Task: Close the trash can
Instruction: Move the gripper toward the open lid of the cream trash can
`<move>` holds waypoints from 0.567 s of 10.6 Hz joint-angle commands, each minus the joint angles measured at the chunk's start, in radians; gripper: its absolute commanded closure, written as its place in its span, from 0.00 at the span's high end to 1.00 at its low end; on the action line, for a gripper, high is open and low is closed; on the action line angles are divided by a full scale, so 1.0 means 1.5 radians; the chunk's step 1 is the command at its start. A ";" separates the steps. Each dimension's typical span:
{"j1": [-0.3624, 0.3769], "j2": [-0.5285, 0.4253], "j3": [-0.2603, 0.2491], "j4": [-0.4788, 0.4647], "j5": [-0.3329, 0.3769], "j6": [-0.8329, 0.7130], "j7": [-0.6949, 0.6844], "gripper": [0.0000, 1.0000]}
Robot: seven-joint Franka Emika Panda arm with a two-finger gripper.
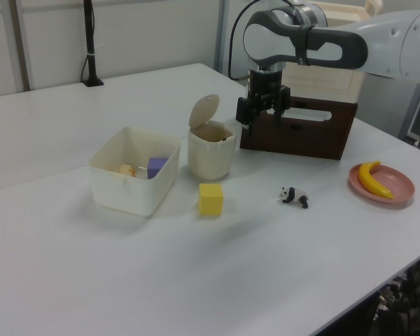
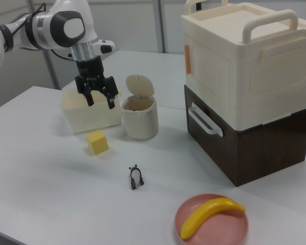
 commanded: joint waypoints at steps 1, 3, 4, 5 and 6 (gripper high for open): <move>-0.018 -0.003 -0.011 -0.017 0.006 -0.009 0.006 1.00; -0.026 -0.003 -0.011 -0.017 0.006 -0.009 0.006 1.00; -0.029 -0.003 -0.011 -0.017 0.006 -0.009 0.006 1.00; -0.029 -0.003 -0.011 -0.018 0.006 -0.010 0.006 1.00; -0.029 -0.003 -0.011 -0.019 0.006 -0.010 0.006 1.00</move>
